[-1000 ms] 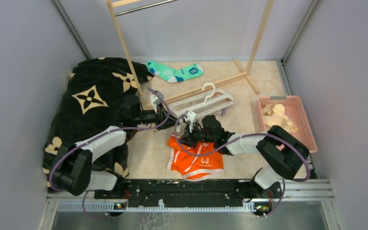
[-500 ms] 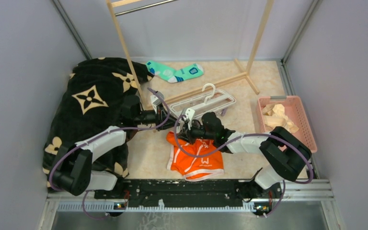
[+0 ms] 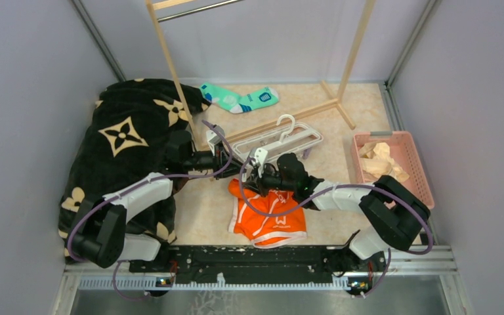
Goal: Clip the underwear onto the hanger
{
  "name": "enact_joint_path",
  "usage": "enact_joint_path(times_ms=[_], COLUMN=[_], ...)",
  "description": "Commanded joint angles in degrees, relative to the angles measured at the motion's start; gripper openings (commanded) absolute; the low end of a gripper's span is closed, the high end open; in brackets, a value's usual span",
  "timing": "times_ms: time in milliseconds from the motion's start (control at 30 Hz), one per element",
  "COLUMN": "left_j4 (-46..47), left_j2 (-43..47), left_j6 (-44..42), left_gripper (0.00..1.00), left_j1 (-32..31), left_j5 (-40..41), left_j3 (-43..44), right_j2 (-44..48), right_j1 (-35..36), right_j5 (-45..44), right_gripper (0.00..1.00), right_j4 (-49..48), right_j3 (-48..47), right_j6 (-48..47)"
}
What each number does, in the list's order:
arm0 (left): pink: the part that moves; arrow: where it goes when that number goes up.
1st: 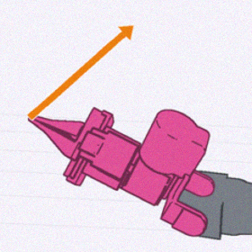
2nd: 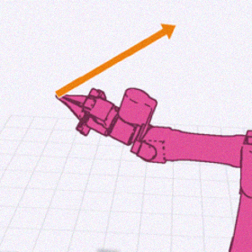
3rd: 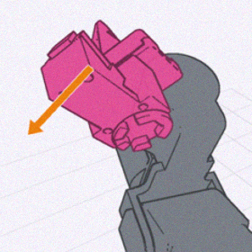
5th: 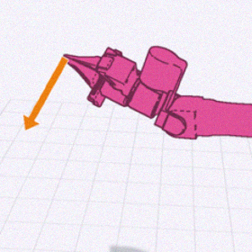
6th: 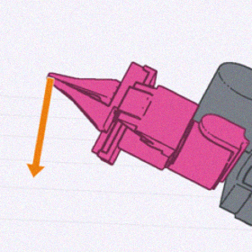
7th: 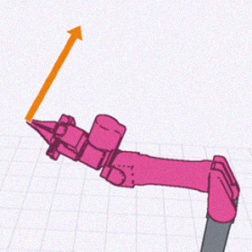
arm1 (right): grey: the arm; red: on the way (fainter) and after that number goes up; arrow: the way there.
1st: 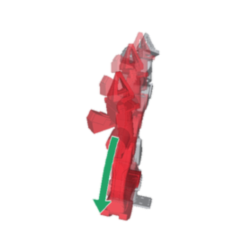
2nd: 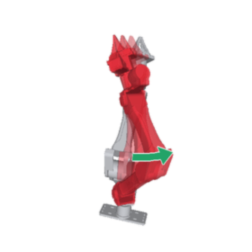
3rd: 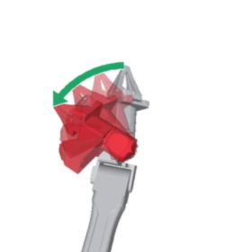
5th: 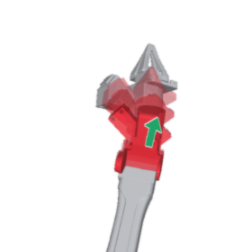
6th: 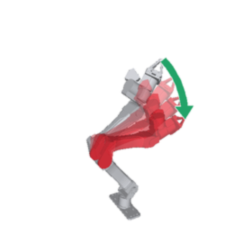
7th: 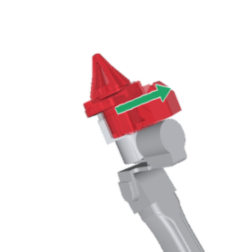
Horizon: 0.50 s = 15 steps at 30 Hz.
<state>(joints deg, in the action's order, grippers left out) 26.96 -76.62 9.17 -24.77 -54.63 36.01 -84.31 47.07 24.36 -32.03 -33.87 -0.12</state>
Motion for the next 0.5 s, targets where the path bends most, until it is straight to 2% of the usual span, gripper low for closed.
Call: enact_joint_path(times_ms=[0, 467], left_j4=[0.64, -0.04], left_j2=[-0.2, -0.18], left_j6=[-0.38, -0.72], left_gripper=[0.0, 0.0], left_j1=[-0.29, -0.36], left_j5=[-2.19, -2.52], left_j3=[0.77, 0.91], right_j2=[2.57, 1.91], right_j1=[-0.31, -1.05], right_j5=[-0.49, -0.58], right_gripper=[0.0, 0.0], right_j4=[-1.38, 2.69], right_j3=[-2.38, -4.89], right_j6=[-1.67, -1.34])
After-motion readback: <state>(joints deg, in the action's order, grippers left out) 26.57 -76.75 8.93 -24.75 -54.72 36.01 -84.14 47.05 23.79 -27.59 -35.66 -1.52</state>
